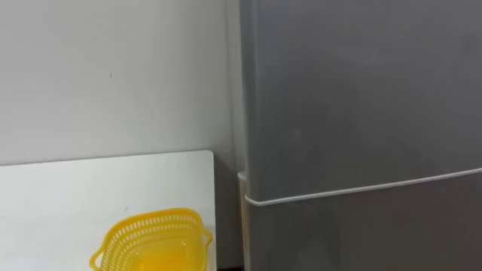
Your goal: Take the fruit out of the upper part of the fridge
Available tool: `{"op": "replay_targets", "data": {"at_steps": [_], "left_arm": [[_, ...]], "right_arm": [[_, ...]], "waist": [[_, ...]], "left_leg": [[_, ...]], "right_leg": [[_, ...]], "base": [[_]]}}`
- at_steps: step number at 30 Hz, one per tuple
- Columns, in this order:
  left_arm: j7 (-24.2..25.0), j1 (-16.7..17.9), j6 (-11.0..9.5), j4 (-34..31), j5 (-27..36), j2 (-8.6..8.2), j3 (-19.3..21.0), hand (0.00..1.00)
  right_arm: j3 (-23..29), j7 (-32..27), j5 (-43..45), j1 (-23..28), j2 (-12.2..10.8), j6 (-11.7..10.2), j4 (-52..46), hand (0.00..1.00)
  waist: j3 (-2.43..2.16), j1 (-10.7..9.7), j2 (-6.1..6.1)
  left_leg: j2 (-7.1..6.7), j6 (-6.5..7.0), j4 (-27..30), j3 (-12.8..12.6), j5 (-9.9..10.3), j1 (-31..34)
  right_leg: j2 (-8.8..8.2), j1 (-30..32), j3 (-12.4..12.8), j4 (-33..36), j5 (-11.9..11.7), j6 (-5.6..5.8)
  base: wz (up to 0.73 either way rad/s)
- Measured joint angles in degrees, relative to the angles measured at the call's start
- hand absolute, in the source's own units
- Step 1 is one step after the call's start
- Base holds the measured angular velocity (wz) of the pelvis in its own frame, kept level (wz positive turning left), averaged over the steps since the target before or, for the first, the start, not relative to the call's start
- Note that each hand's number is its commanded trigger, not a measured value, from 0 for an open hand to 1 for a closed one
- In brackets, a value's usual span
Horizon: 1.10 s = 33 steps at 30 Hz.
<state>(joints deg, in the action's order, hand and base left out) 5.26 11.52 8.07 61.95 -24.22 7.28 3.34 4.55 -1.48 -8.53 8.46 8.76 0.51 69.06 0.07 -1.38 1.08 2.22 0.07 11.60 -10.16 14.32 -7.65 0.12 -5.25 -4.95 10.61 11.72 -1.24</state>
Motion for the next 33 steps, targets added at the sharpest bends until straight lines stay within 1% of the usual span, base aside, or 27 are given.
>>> {"op": "replay_targets", "data": {"at_steps": [5, 7, 9, 12, 14, 15, 16, 18, 21, 23, 24, 26, 27, 28, 29, 30, 32, 33], "left_arm": [[-0.71, 0.52, 0.00, 0.07, -0.04, 0.12, 0.09, 0.00], [-1.28, 0.58, 0.06, 0.15, 0.01, 0.12, 1.08, 0.00], [-2.02, 0.78, 0.17, 0.52, 0.01, 0.19, 1.13, 0.00], [-2.66, 1.53, 0.24, 0.54, 0.07, 0.07, 2.32, 0.00], [-3.68, 1.93, 0.33, 0.54, 1.28, 0.05, 3.14, 0.00], [-3.76, 1.95, 0.36, 0.54, 1.70, 0.04, 3.40, 0.00], [-4.06, 2.04, 0.38, 0.54, 2.67, 0.03, 3.70, 0.00], [-4.99, 2.19, 0.39, 0.58, 4.96, -0.04, 4.47, 0.00], [-6.69, 2.79, 0.33, 0.96, 9.16, -0.12, 6.00, 0.00], [-8.36, 3.08, 0.12, 0.89, 13.70, -0.21, 8.86, 0.00], [-8.92, 3.07, 0.08, 0.89, 14.84, -0.25, 9.53, 0.00], [-12.00, 2.92, -0.15, 0.55, 20.34, -0.70, 12.51, 0.00], [-12.87, 2.92, -0.23, -0.13, 21.74, -0.86, 12.96, 0.00], [-14.66, 3.22, -0.81, -1.08, 24.33, -1.15, 14.03, 0.00], [-16.28, 3.28, -1.14, -2.14, 26.93, -1.27, 15.23, 0.00], [-16.96, 3.28, -1.19, -2.82, 28.10, -1.29, 15.92, 0.00], [-20.60, 3.32, -2.43, -5.18, 32.56, -1.30, 17.48, 0.00], [-21.54, 3.27, -2.89, -5.70, 33.48, -1.35, 18.04, 0.00]], "right_arm": [[0.07, 0.38, 0.59, 0.04, -0.17, 0.01, 0.15, 0.00], [0.07, 0.40, 0.84, 0.04, -0.24, 0.08, 0.15, 0.00], [0.07, 0.37, 1.07, 0.00, -0.24, 0.13, 0.15, 0.00], [0.07, 0.36, 0.17, 0.06, -0.30, 0.41, 0.74, 0.00], [0.07, 0.26, -0.66, 0.08, -0.36, 0.85, 1.53, 0.00], [0.07, 0.23, -0.66, 0.17, -0.36, 0.85, 1.54, 0.00], [0.07, 0.16, -0.60, 0.30, -0.36, 0.85, 1.54, 0.00], [0.04, 0.01, -0.61, 0.55, -0.49, 0.85, 1.55, 0.00], [0.07, -0.56, -0.61, 0.46, -0.56, 0.84, 2.42, 0.00], [0.10, -0.94, -0.64, 0.47, -0.57, 0.89, 2.81, 0.00], [0.22, -0.96, -0.60, 0.51, -0.56, 0.89, 2.82, 0.00], [1.44, -0.97, -0.65, 0.49, -0.43, 0.90, 3.51, 0.00], [1.46, -0.97, -0.67, 0.57, -0.37, 0.91, 3.65, 0.00], [1.75, -1.06, -0.68, 0.78, -0.37, 1.08, 3.75, 0.00], [2.24, -1.19, -0.60, 0.89, -0.37, 1.67, 3.79, 0.00], [2.69, -1.26, -0.57, 0.93, -0.37, 2.02, 3.85, 0.00], [4.24, -1.81, -0.51, 0.89, -0.26, 2.05, 3.99, 0.00], [4.43, -1.99, -0.51, 0.88, -0.29, 2.02, 3.99, 0.00]], "waist": [[0.02, -0.14, -0.70], [0.04, 0.06, -1.11], [0.07, 0.12, -1.52], [0.21, 0.13, -2.04], [0.15, 0.21, -2.44], [0.15, 0.25, -2.44], [0.07, 0.24, -2.36], [0.04, 0.41, -2.26], [0.16, 0.53, -2.14], [0.17, 0.74, -2.04], [0.18, 0.69, -2.00], [0.16, 0.63, -1.80], [0.15, 0.63, -1.77], [0.12, 0.72, -1.62], [-0.05, 0.66, -1.31], [0.01, 0.65, -1.46], [0.08, 0.67, -1.50], [-0.05, 0.70, -1.29]], "left_leg": [[0.00, -0.07, -0.27, 0.10, -0.04, -0.36], [0.01, -0.10, -0.32, -0.06, -0.06, -0.56], [0.00, -0.10, -0.32, -0.08, -0.06, -0.65], [-0.05, -0.10, -0.32, -0.12, -0.06, -0.96], [-0.10, -0.09, -0.31, -0.11, -0.05, -1.14], [-0.11, -0.10, -0.31, -0.10, -0.05, -1.14], [-0.12, -0.09, -0.30, -0.10, -0.05, -1.19], [-0.11, -0.10, -0.30, -0.11, -0.05, -1.30], [-0.07, -0.10, -0.27, -0.03, -0.05, -1.76], [-0.03, -0.10, -0.25, -0.07, -0.05, -1.97], [-0.02, -0.10, -0.26, -0.07, -0.05, -1.95], [-0.02, -0.11, -0.30, 0.05, -0.04, -1.91], [-0.03, -0.11, -0.32, 0.09, -0.04, -1.91], [-0.05, -0.11, -0.37, 0.29, -0.05, -1.88], [-0.18, -0.11, -0.48, 1.08, -0.05, -1.85], [-0.24, -0.12, -0.52, 1.29, -0.05, -1.87], [-0.41, -0.13, -0.67, 2.13, -0.06, -1.98], [-0.49, -0.13, -0.68, 2.44, -0.06, -2.01]], "right_leg": [[0.00, -0.58, -0.46, -0.38, 0.00, 0.00], [0.04, -0.65, -0.41, -0.23, 0.02, -0.02], [0.11, -0.72, -0.36, -0.25, 0.02, -0.02], [0.22, -1.47, -0.58, -0.98, -0.09, 0.02], [0.13, -1.98, -0.78, -1.20, -0.09, 0.02], [0.13, -1.99, -0.80, -1.22, -0.09, 0.02], [0.07, -2.01, -1.35, -1.13, -0.11, 0.05], [0.06, -2.10, -1.55, -0.95, -0.12, 0.05], [0.05, -2.64, -1.57, -0.96, -0.13, 0.04], [-0.11, -2.77, -1.55, -1.07, 0.01, -0.05], [-0.09, -2.73, -1.55, -1.03, 0.05, -0.05], [-0.04, -2.69, -1.91, -0.97, 0.05, -0.04], [-0.03, -2.70, -2.17, -0.92, 0.05, -0.04], [-0.08, -2.75, -2.45, -0.88, 0.04, -0.03], [-0.17, -3.00, -3.00, -0.92, 0.04, -0.03], [-0.23, -3.10, -3.17, -0.90, 0.05, -0.02], [-0.28, -3.49, -3.46, -0.93, 0.06, 0.05], [-0.28, -3.60, -3.57, -0.96, 0.08, 0.09]], "base": [[0.03], [0.00], [0.00], [0.02], [0.04], [0.03], [0.05], [0.02], [0.00], [0.00], [0.00], [0.05], [0.07], [0.15], [0.18], [0.20], [0.14], [0.11]]}}
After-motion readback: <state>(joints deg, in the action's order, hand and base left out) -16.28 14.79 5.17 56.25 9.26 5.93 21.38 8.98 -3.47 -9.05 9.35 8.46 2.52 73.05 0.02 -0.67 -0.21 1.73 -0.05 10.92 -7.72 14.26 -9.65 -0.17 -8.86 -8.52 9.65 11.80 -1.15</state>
